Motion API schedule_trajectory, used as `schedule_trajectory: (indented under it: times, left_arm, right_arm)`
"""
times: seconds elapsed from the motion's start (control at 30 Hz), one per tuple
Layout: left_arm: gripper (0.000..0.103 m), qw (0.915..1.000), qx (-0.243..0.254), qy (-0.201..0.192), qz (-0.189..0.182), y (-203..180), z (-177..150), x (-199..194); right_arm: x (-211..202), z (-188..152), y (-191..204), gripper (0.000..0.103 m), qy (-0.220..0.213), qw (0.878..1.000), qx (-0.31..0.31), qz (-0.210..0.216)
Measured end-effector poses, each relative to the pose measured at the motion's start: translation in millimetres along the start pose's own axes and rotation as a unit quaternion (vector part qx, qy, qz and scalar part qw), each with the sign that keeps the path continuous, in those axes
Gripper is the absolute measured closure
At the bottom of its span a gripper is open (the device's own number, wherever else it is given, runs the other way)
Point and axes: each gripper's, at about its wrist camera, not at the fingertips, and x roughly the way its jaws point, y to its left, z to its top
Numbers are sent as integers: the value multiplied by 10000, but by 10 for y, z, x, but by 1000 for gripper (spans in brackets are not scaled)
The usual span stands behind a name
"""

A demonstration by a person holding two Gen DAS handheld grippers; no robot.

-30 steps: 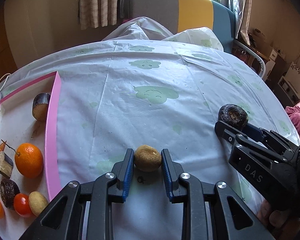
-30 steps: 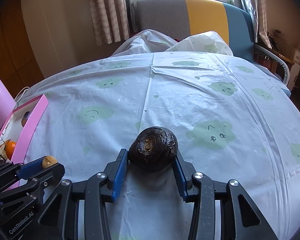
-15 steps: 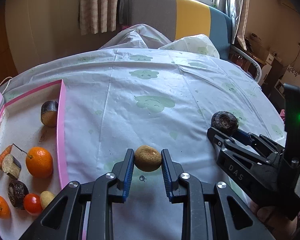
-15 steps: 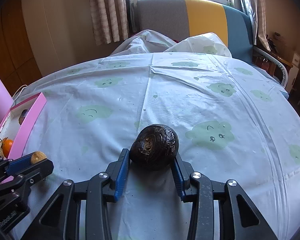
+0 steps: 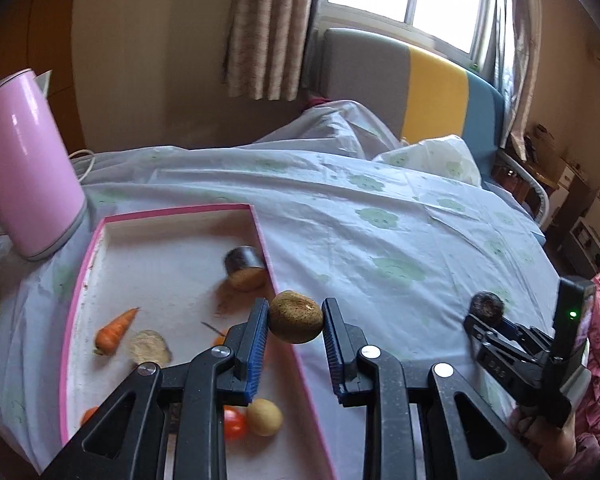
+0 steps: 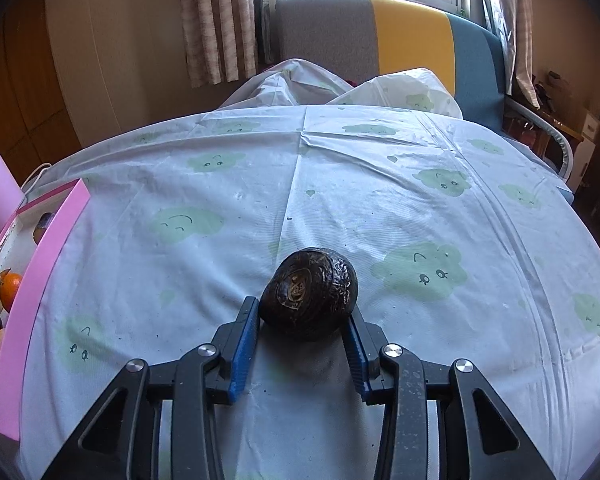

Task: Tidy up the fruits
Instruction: 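Lift the dark oval fruit and brown ball and carry both toward the tray, then release the brown ball in the tray with the left tool while the right tool releases the dark oval fruit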

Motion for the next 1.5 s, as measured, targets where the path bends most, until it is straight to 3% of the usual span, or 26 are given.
schedule_trajectory:
  times: [0.13,0.3,0.37,0.7,0.83,1.0,1.23,1.37,1.5]
  left_arm:
    - [76,9987,-318,220,338,445,2,167]
    - [75,9961,-463,462,600,715,-77,362]
    - [69,9951,-550,527,630,756,-104,386]
    - [64,9956,-587,346,651,738,-218,128]
    - [64,9957,-528,276,708,747,-282,15]
    - [63,9945,-625,219,810,824,-348,-103]
    - [61,9913,-827,120,1012,1003,-411,-253]
    - [58,9897,-904,26,1113,1078,-439,-340]
    - [58,9887,-939,-2,1170,1127,-461,-387]
  right_arm:
    - [2,-1,14,62,10,10000,-39,-41]
    - [5,1,22,62,21,9999,-72,-76]
    - [4,0,23,62,23,9999,-78,-82]
    - [-27,17,66,63,59,9998,-151,-87]
    - [-112,49,224,63,12,9996,-198,192]
    - [-304,147,671,63,-99,9943,-502,935]
    - [-498,107,1557,63,34,9678,-1375,2110]
    - [-494,12,2003,63,179,9526,-1873,2392]
    - [-415,-25,2264,62,310,9451,-2052,2524]
